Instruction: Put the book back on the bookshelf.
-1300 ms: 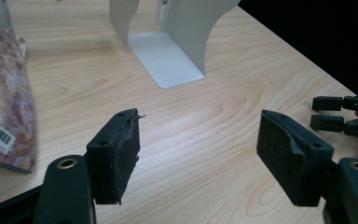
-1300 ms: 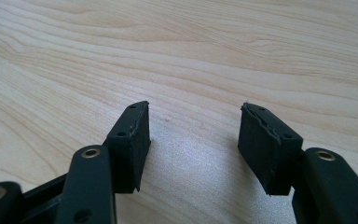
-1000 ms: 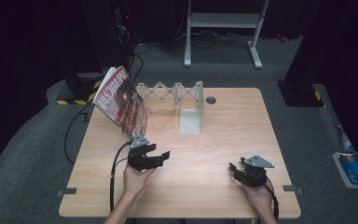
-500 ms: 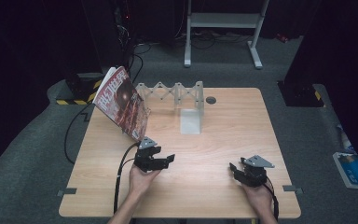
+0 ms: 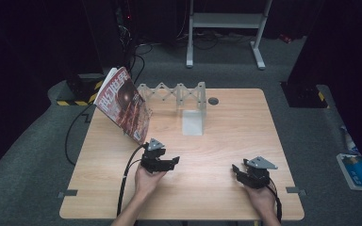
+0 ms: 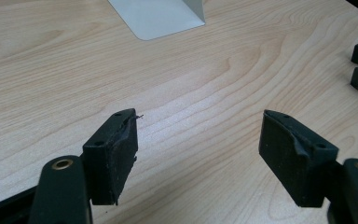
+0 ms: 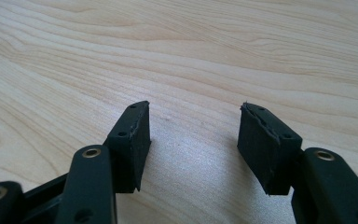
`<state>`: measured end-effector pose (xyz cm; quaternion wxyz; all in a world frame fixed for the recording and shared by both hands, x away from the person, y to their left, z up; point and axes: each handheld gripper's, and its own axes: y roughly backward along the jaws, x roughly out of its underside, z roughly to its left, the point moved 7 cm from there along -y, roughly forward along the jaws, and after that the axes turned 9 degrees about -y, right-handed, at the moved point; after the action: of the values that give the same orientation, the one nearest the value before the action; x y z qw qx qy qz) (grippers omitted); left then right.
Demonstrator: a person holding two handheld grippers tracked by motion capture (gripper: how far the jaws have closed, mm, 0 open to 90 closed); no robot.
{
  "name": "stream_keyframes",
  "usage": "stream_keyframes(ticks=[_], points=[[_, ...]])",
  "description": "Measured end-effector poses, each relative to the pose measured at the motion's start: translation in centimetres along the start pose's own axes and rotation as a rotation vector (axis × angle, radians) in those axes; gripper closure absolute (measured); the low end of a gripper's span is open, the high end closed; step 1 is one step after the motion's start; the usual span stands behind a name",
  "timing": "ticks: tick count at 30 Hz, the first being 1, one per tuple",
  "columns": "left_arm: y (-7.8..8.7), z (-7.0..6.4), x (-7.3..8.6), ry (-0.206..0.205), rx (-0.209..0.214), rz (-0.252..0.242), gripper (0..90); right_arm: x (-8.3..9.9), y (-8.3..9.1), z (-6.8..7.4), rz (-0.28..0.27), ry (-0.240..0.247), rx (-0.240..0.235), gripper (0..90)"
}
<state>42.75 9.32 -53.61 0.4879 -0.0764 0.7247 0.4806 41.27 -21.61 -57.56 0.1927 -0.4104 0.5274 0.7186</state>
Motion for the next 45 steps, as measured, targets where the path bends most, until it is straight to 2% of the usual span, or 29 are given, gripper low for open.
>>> stream_keyframes(ticks=[6, 14, 15, 21, 27, 33, 40, 42, 45], points=[[-1.0, -0.1, 0.1, -0.011, -0.025, 0.013, 28.4, 0.0, 0.0, 0.0, -0.001, 0.004, -0.001, 43.8], [-1.9, 0.1, 0.7, 0.002, -0.058, 0.014, 28.4, 0.0, 0.0, 0.0, -0.002, 0.004, 0.0, 43.7], [-2.0, 0.2, 0.8, -0.008, -0.064, 0.017, 28.4, 0.0, 0.0, 0.0, -0.002, 0.004, 0.0, 43.8], [-2.4, 0.4, 1.2, -0.005, -0.092, 0.018, 28.4, 0.0, 0.0, 0.0, -0.004, 0.006, 0.0, 43.7], [-2.9, 0.3, 1.3, -0.028, -0.121, 0.02, 28.4, 0.0, 0.0, 0.0, -0.004, -0.001, 0.001, 43.5], [-3.2, 0.5, 1.6, -0.016, -0.139, 0.018, 28.1, 0.0, 0.0, 0.0, -0.006, -0.001, 0.002, 43.3], [-3.3, 0.5, 2.2, -0.059, -0.173, 0.014, 28.3, 0.0, 0.0, 0.0, -0.007, -0.003, 0.003, 43.1], [-3.4, 0.3, 2.3, -0.088, -0.196, 0.006, 28.2, 0.0, 0.0, 0.0, -0.007, -0.003, 0.004, 43.1], [-3.4, 0.2, 2.4, -0.081, -0.203, -0.003, 27.5, 0.0, 0.0, 0.0, -0.007, -0.005, 0.004, 43.0]])
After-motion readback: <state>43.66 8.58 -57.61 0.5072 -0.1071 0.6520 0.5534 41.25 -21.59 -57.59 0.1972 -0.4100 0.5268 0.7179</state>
